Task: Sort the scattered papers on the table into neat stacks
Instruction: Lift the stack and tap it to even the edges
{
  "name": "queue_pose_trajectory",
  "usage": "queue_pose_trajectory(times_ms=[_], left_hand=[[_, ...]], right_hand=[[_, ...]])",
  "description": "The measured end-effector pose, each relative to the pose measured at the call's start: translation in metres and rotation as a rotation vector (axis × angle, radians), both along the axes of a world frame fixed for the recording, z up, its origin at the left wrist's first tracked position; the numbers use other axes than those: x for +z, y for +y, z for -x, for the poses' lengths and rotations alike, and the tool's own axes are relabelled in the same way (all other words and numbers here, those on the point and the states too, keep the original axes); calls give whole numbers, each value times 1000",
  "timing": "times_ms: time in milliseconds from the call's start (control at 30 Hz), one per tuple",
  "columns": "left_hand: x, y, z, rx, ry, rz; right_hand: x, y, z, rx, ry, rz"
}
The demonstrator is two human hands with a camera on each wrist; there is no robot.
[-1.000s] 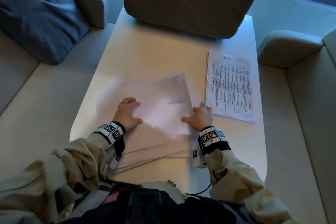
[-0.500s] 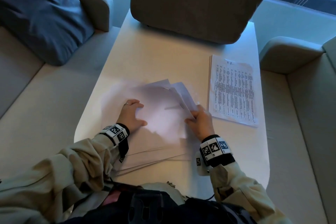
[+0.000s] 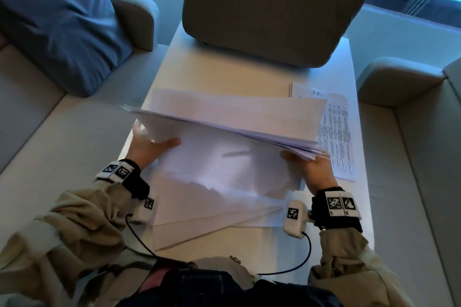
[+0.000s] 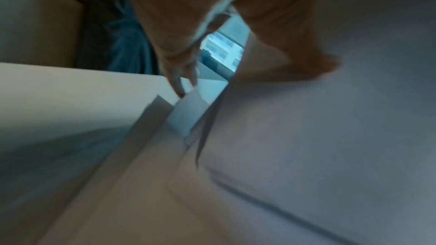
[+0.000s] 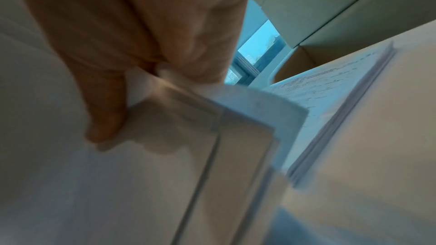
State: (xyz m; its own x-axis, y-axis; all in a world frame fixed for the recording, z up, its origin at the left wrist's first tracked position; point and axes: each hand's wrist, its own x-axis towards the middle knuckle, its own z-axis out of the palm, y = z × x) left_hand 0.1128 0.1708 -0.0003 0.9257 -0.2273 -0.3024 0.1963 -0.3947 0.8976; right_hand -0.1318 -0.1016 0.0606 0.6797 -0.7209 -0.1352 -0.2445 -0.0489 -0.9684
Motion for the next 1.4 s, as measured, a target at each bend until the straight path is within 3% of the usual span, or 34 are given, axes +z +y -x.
queue_pose_trajectory(times_ms=[67,133,200,333,433,600,800,1000,1100,1167,1233,1400], left_hand=[[14,-2,-2,-131,-116,-141],[26,-5,-4,-213,-237,-130],[37,-8,-3,-182,-291,-87],[51,-5,7,9,-182,154],[59,-2,10,-11,-182,287],[63,2,12,-97,-122,351],[58,3,14,-67,-95,323],[82,7,15,-91,-227,393],[91,13,16,-277,-332,427],[86,16,17,-324,-296,429],[75,14,17,-295,-218,441],[65,3,17,-173,-210,349]], right_hand=[[0,-5,-3,28,-12,19],[1,-6,-7,65,12,67],[-2,-5,-11,42,-5,118],[-1,-9,-12,-21,-138,-31],[6,-10,-11,-38,-117,-43],[6,-12,-9,-36,-118,-83],[1,-2,-8,-29,-109,-108],[30,4,-5,-54,-236,-51],[32,3,-5,20,-234,-7],[26,4,-8,46,-213,-15],[15,8,-13,24,-194,-78],[8,19,-28,-94,-197,-208]])
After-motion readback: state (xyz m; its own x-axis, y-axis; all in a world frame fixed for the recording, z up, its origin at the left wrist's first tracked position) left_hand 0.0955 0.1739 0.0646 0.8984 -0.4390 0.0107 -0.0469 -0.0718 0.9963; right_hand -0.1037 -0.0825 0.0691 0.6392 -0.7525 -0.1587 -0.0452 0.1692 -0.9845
